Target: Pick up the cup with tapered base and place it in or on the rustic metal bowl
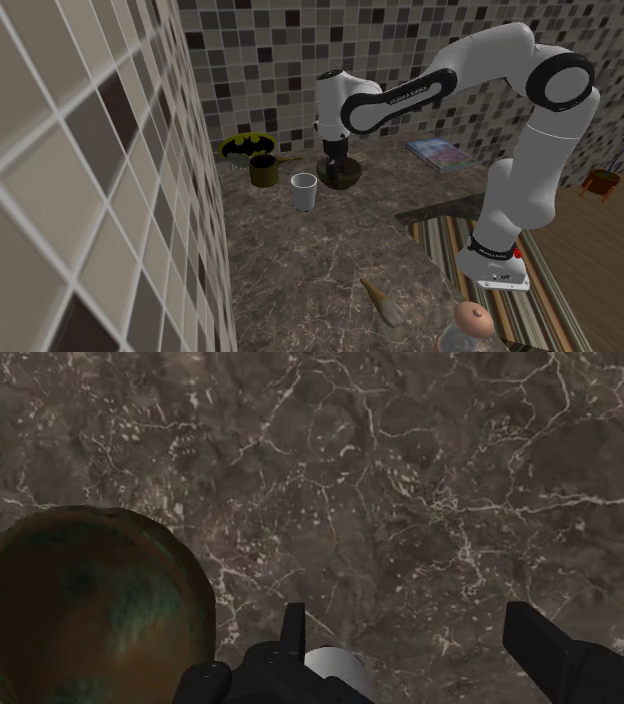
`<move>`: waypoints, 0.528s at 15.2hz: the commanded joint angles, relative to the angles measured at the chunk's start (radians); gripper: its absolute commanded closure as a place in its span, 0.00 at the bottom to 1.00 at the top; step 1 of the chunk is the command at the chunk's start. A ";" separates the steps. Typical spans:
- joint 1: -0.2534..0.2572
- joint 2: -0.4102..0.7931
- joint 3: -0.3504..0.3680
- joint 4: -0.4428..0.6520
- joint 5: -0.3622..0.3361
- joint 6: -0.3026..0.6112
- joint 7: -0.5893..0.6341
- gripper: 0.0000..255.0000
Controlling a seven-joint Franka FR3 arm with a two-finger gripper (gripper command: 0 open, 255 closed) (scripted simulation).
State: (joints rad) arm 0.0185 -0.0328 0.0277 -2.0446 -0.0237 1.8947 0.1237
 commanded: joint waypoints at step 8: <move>0.017 0.339 0.003 0.341 -0.081 0.030 0.038 0.00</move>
State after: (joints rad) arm 0.0326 0.2681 0.0308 -1.7423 -0.0946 1.9219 0.1571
